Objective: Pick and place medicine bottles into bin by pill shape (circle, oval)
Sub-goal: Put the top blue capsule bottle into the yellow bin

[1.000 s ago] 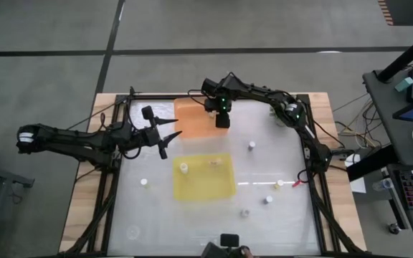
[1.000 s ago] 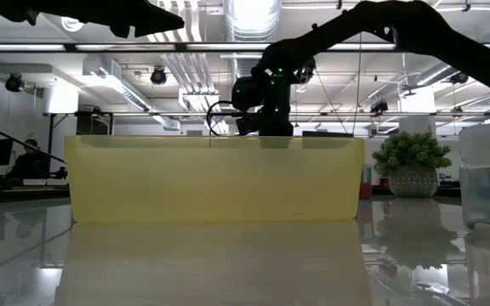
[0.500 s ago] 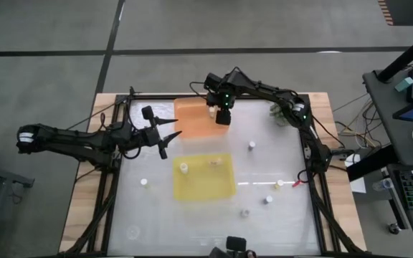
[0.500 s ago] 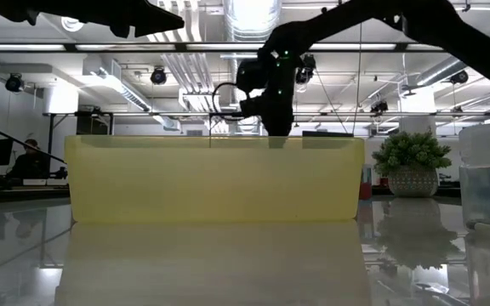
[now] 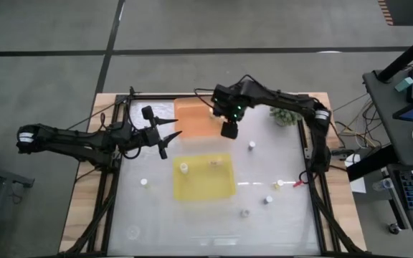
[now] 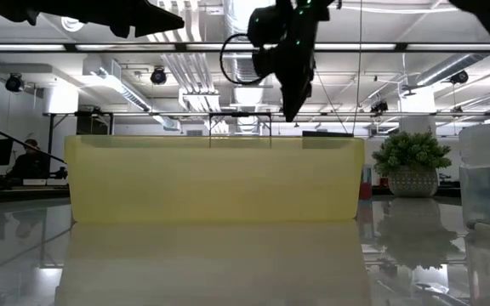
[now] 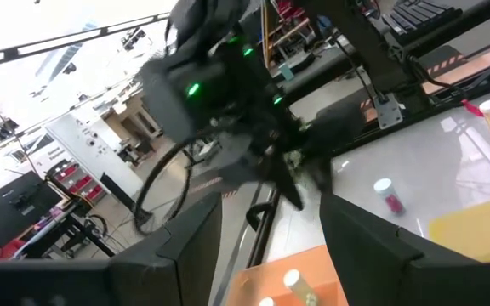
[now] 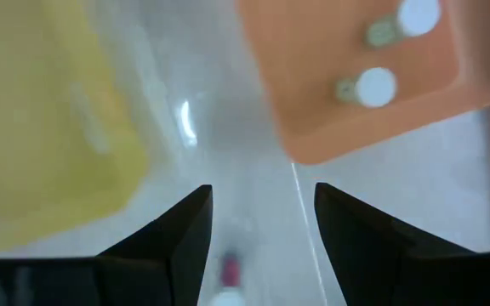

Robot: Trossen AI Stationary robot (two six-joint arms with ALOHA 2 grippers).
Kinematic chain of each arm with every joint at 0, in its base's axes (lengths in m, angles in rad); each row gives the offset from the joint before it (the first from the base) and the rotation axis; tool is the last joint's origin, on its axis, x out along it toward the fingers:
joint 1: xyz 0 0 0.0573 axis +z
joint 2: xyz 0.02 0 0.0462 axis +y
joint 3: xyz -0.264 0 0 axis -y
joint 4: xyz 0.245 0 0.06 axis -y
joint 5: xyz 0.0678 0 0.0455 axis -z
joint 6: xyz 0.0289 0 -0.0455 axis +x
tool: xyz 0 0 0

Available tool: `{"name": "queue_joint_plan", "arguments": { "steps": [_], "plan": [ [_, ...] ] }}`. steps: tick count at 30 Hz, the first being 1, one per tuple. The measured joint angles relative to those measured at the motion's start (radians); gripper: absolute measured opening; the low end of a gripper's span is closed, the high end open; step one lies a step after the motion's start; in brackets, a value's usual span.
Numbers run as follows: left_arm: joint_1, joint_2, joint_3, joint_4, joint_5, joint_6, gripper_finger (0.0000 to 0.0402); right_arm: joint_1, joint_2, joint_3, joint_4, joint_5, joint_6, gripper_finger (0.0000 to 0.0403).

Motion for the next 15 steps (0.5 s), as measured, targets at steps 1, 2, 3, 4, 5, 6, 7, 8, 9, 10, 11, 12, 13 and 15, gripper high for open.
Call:
{"name": "queue_joint_plan", "arguments": {
  "steps": [1, 2, 3, 4, 5, 6, 7, 8, 9, 10, 11, 12, 13, 15],
  "plan": [
    [0.0, 0.0, 0.0, 0.0, 0.0, 0.0, 0.0184, 0.013, -0.028, -0.035, 0.025, 0.0, 0.024, 0.02],
    [0.0, 0.0, 0.0, 0.0, 0.0, 0.0, 0.0184, 0.028, -0.056, -0.072, 0.051, 0.001, 0.05, 0.02],
    [0.0, 0.0, 0.0, 0.0, 0.0, 0.0, 0.0184, 0.043, -0.084, -0.107, 0.071, 0.001, 0.075, 0.02],
    [0.0, 0.0, 0.0, 0.0, 0.0, 0.0, 0.0184, 0.056, -0.116, -0.145, 0.094, 0.002, 0.1, 0.02],
    [0.0, 0.0, 0.0, 0.0, 0.0, 0.0, 0.0184, 0.069, -0.143, -0.182, 0.116, 0.003, 0.127, 0.02],
    [0.0, 0.0, 0.0, 0.0, 0.0, 0.0, 0.0184, 0.08, -0.172, -0.217, 0.134, 0.004, 0.159, 0.02],
    [0.0, 0.0, 0.0, 0.0, 0.0, 0.0, 0.0184, 0.09, -0.199, -0.251, 0.148, 0.003, 0.196, 0.02],
    [0.0, 0.0, 0.0, 0.0, 0.0, -0.001, 0.0184, 0.099, -0.226, -0.285, 0.162, 0.005, 0.24, 0.02],
    [0.0, 0.0, 0.0, 0.001, 0.0, -0.001, 0.0184, 0.106, -0.253, -0.317, 0.174, 0.005, 0.289, 0.02],
    [0.0, 0.0, 0.0, 0.001, 0.0, -0.001, 0.0184, 0.112, -0.276, -0.347, 0.177, 0.005, 0.339, 0.02],
    [0.0, 0.0, 0.0, 0.0, 0.0, -0.001, 0.0184, 0.119, -0.299, -0.377, 0.177, 0.005, 0.39, 0.02],
    [0.0, 0.0, 0.0, 0.001, 0.0, -0.001, 0.0184, 0.123, -0.323, -0.405, 0.178, 0.005, 0.447, 0.02],
    [0.0, 0.0, 0.0, 0.0, 0.0, -0.001, 0.0184, 0.124, -0.344, -0.434, 0.18, 0.005, 0.505, 0.02],
    [0.0, 0.0, 0.0, 0.001, 0.0, -0.001, 0.0184, 0.125, -0.381, -0.484, 0.181, 0.005, 0.592, 0.0202]
  ]
}}
